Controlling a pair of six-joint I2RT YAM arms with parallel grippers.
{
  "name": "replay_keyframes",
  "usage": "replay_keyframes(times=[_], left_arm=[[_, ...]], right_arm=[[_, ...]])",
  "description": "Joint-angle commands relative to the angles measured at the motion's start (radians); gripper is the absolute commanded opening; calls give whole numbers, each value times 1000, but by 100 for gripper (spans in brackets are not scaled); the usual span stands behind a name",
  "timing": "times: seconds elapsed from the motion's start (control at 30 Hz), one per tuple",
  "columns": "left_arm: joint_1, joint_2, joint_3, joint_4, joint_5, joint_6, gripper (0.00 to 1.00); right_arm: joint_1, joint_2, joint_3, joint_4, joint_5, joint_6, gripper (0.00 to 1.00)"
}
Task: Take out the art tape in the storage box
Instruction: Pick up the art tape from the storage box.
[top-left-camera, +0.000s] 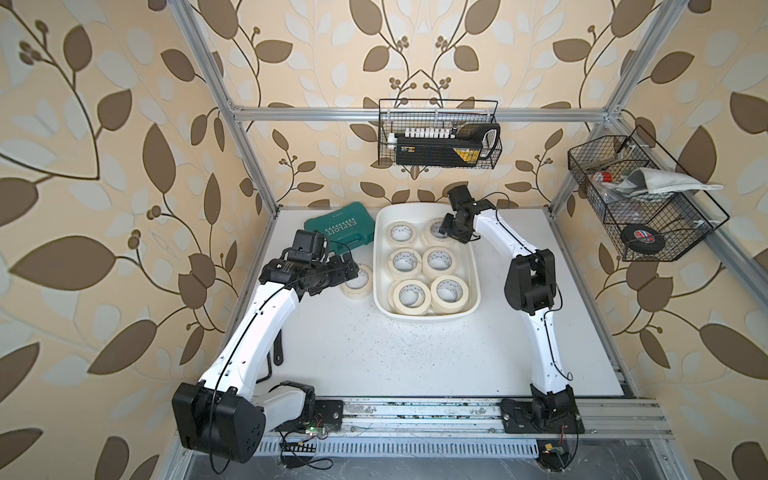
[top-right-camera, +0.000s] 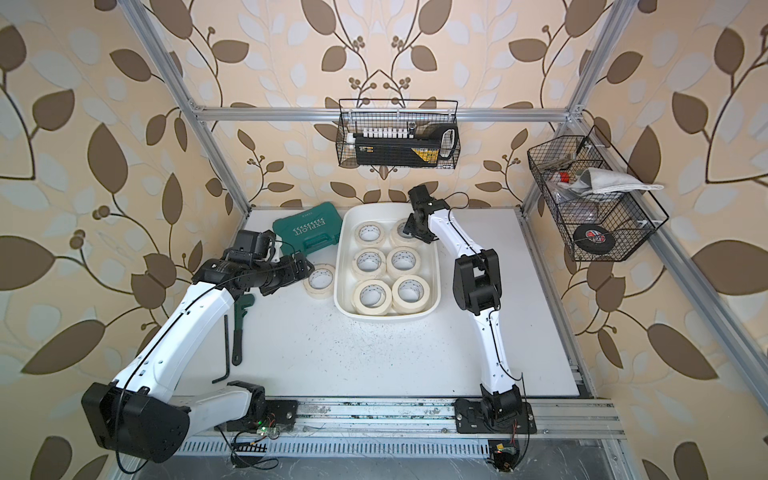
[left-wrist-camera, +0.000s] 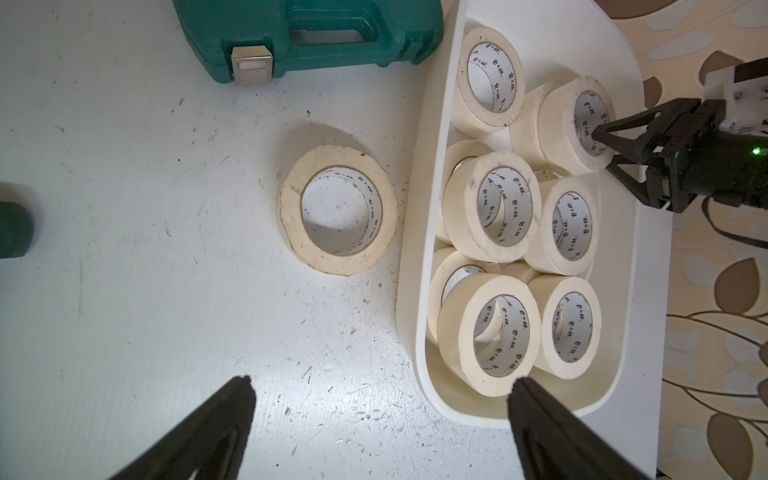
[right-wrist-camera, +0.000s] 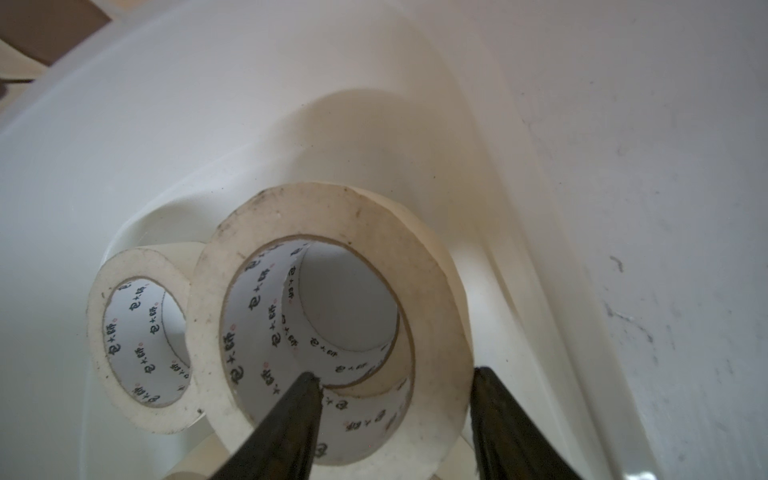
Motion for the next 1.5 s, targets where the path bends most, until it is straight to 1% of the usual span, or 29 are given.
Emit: replay_keyframes(times=[0.0, 0.13, 0.23, 0.43, 0.53, 0.8, 0.9, 1.0, 1.2, 1.37, 1.47], left_arm=[[2, 2, 14, 3, 12, 6, 99], [2, 5, 20, 2, 10, 6, 99], [2, 8, 21, 0, 8, 7, 99], [2, 16, 32, -4, 5, 12, 99], [2, 19, 43, -10, 6, 15, 99], [2, 13, 59, -14, 8, 24, 99], [2, 11, 62, -17, 9, 30, 99], [2, 3, 79, -20, 9, 45, 97], [2, -46, 109, 26, -2, 87, 97], [-4, -27, 175, 7, 46, 81, 97], [-36, -1, 216, -3, 61, 95, 96]], right_arm=[[-1, 32, -19, 31, 10, 14, 55], [-1, 35, -29, 49, 6, 17, 54], [0, 40, -37, 59, 1, 17, 50], [1, 37, -44, 71, -9, 14, 37], [3, 24, -47, 73, -9, 7, 27], [9, -70, -75, 79, 8, -29, 13], [15, -130, -83, 77, 14, -61, 10], [32, -189, -87, 67, 0, -112, 10], [86, -291, -94, -21, 14, -206, 10], [142, -400, -191, -33, 24, -241, 9], [181, -460, -249, -38, 33, -261, 9]])
